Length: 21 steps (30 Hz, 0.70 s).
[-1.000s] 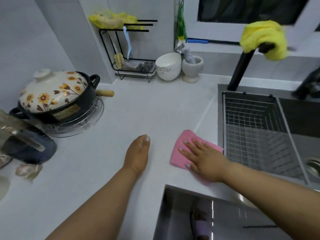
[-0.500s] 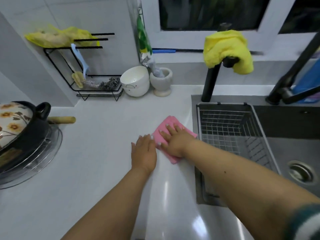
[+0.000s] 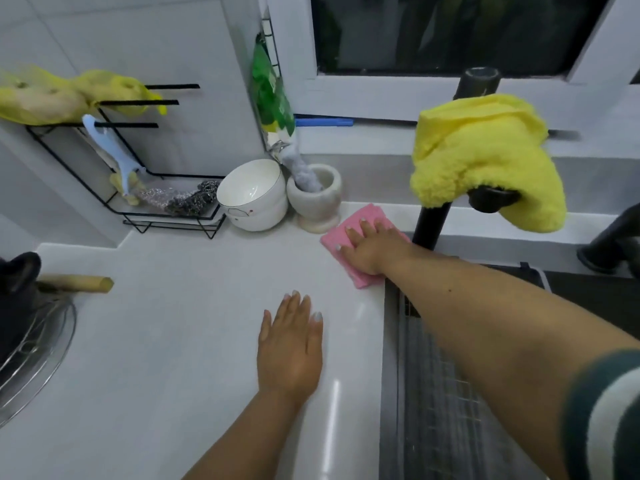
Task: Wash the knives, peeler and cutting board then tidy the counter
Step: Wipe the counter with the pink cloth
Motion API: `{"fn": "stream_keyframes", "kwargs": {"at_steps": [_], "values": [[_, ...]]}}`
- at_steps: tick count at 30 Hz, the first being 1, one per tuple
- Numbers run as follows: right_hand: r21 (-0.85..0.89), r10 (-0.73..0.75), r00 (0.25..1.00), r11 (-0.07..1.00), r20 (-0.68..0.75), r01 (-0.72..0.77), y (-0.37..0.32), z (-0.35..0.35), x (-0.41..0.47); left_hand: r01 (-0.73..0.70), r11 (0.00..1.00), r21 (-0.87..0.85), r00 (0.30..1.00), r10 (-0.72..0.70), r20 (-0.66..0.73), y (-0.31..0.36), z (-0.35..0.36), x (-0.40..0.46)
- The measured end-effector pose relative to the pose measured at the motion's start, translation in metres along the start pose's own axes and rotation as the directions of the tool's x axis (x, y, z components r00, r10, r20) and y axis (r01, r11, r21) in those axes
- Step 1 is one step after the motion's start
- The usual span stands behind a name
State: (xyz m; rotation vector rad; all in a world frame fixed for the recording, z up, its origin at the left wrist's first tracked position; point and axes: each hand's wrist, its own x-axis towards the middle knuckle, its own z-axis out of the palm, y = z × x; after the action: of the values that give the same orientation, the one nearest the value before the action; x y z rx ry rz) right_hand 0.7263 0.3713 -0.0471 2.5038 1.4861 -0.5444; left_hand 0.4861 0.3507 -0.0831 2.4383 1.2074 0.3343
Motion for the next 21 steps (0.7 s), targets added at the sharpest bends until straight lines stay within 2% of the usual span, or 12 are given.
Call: {"fn": "stream_keyframes", "kwargs": {"at_steps": [4,12,16,19,21], "values": [[0.02,0.03,1.0,0.999,-0.01,-0.03,0.015,-0.008,0.021,0.014,1.0,0.0,1.0,-0.014,-0.013,0.001,0.0,0.002],[0.065,-0.089,0.995,0.994,-0.048,0.092,-0.007,0.013,-0.016,0.03,0.999,0.043,0.999,-0.031,0.03,0.002,-0.002,0.005],[0.043,-0.224,0.97,0.973,-0.097,0.229,-0.036,0.032,-0.075,0.045,0.998,-0.034,0.998,-0.043,0.052,0.001,-0.004,0.006],[0.043,-0.27,0.95,0.959,-0.158,0.28,-0.051,0.053,-0.115,0.068,0.985,-0.162,0.996,-0.058,0.064,-0.001,-0.008,0.007],[0.014,-0.29,0.945,0.955,-0.149,0.295,-0.055,0.065,-0.14,0.097,0.97,-0.222,0.991,-0.074,0.11,-0.003,-0.01,0.008]]}}
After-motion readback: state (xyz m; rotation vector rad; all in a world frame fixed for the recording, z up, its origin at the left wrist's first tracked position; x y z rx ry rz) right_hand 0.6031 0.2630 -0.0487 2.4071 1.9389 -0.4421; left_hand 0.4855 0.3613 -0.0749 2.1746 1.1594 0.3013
